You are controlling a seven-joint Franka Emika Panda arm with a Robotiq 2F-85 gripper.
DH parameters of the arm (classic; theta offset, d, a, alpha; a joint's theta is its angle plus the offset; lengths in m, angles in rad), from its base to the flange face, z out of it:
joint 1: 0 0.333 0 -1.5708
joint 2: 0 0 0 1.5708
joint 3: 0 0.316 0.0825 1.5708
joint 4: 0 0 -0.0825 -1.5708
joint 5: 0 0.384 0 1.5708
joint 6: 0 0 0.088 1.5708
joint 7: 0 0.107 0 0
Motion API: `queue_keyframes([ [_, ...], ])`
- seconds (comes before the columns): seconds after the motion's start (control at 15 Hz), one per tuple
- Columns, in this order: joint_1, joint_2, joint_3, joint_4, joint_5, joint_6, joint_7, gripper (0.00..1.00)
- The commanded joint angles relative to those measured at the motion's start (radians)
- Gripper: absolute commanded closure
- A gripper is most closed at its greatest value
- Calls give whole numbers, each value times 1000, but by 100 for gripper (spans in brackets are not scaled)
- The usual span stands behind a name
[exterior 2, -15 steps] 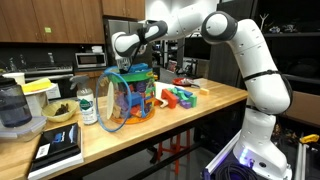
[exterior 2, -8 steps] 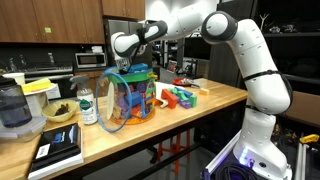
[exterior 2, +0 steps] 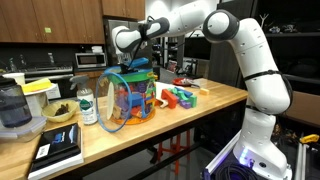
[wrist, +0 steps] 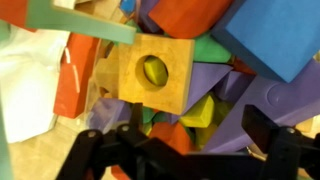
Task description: Pick up one orange cylindrical block stand from the clear block bag and put it on the table
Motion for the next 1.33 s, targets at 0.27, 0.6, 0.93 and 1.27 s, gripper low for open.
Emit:
queue_keyframes([
  [0.27, 15, -7, -4, 55, -70, -37, -1, 0],
  [0.6, 27, 25, -1, 44, -74, -50, -16, 0],
  [0.93, 28, 41, -7, 21, -89, -88, -25, 0],
  [1.27, 26, 40, -11, 4, -120, -104, -34, 0],
])
